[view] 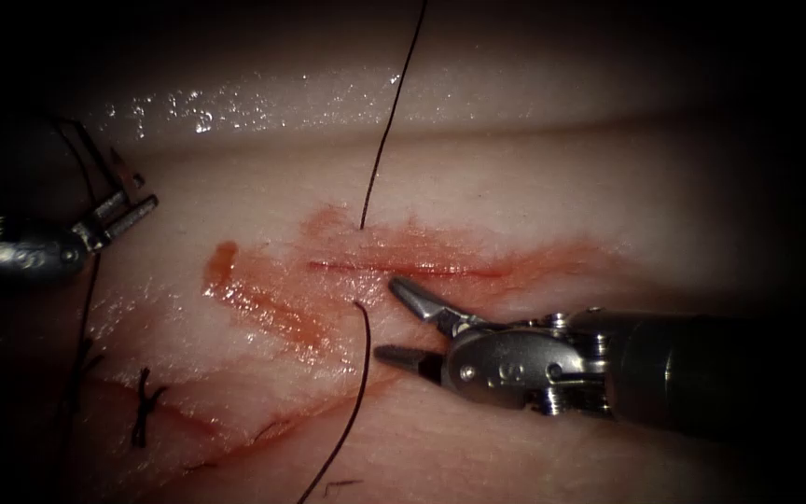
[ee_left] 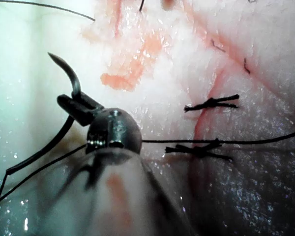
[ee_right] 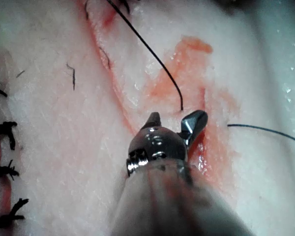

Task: Wound Closure

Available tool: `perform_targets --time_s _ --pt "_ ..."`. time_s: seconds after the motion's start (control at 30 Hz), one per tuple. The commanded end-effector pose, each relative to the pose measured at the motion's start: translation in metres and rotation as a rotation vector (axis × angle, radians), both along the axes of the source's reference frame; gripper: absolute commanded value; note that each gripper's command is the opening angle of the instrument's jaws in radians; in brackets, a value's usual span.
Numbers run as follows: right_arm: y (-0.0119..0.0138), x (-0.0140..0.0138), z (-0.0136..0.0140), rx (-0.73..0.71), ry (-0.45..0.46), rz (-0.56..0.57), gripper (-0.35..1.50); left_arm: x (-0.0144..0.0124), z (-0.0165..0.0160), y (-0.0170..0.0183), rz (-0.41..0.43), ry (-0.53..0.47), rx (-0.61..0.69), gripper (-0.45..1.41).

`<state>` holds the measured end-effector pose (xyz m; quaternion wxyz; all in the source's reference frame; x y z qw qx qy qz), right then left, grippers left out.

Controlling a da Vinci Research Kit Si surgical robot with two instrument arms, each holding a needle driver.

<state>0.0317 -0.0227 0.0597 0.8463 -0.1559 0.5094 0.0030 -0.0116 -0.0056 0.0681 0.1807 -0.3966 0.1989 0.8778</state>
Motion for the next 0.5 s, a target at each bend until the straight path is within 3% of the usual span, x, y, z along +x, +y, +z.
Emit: perform_targets --time_s 0.03,0.1,0.37,0.4,0.43,0.5 --pt "0.0004 0.0009 0.0012 0.007 0.008 0.006 1.33 -0.0006 0.0007 -0.0001 0.001 -0.002 -0.001 -0.45" --pt "0.0002 0.0014 0.0011 0.019 0.026 -0.003 1.21 -0.0007 0.0007 -0.0001 0.003 -0.002 0.001 -0.45" --pt "-0.0001 0.0035 0.0005 0.039 0.062 -0.023 1.10 -0.0008 0.0007 -0.0002 0.004 -0.003 0.001 -0.45" --pt "-0.0002 0.0037 0.0004 0.041 0.061 -0.025 0.94 -0.0008 0.0007 -0.0002 0.003 -0.003 0.001 -0.45" --pt "-0.0003 0.0038 0.0004 0.045 0.056 -0.031 0.63 -0.0008 0.0007 -0.0003 0.003 -0.002 0.001 -0.45" --pt "-0.0006 0.0035 0.0005 0.061 0.033 -0.057 -0.35 -0.0008 0.0006 -0.0003 0.003 -0.002 0.001 -0.45"
